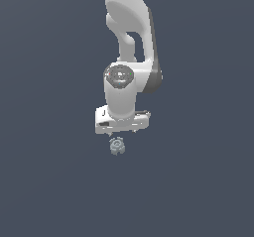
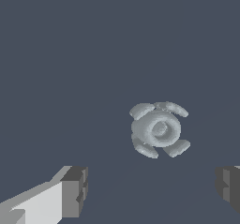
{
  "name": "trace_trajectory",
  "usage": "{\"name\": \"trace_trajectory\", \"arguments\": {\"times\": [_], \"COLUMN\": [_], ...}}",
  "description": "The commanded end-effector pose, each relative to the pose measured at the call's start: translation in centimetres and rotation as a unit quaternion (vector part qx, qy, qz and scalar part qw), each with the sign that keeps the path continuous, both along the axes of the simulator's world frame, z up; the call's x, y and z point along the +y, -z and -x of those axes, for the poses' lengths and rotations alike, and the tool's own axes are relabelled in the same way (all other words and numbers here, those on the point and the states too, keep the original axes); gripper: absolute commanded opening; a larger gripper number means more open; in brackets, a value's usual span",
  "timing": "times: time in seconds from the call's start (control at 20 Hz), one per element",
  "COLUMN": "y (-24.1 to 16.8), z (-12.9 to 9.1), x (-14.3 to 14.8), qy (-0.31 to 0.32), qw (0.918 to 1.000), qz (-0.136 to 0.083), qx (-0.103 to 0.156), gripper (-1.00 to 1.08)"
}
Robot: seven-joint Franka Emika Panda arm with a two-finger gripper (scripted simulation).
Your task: Pick up the object and move it to a goal position.
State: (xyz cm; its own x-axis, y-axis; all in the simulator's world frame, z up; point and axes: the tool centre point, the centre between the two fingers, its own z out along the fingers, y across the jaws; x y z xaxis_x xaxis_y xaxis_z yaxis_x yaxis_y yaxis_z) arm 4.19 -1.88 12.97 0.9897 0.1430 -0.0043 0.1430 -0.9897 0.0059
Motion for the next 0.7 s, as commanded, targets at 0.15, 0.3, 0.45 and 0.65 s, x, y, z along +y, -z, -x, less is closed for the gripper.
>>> {"name": "trace_trajectory", "arguments": {"times": [0.15, 0.3, 0.45, 0.65], "y": [2.5, 3.4, 3.8, 3.9], "z": [-1.3, -1.7, -1.9, -1.9], "x": [-1.7, -2.3, -2.6, -2.6], "qy": [-0.024, -0.031, -0.036, -0.035], "qw": [0.9997, 0.9995, 0.9994, 0.9994], "qz": [-0.002, -0.003, -0.003, -0.003], "qx": [-0.001, -0.001, -0.002, -0.001], "gripper": [1.0, 1.0, 1.0, 1.0]}}
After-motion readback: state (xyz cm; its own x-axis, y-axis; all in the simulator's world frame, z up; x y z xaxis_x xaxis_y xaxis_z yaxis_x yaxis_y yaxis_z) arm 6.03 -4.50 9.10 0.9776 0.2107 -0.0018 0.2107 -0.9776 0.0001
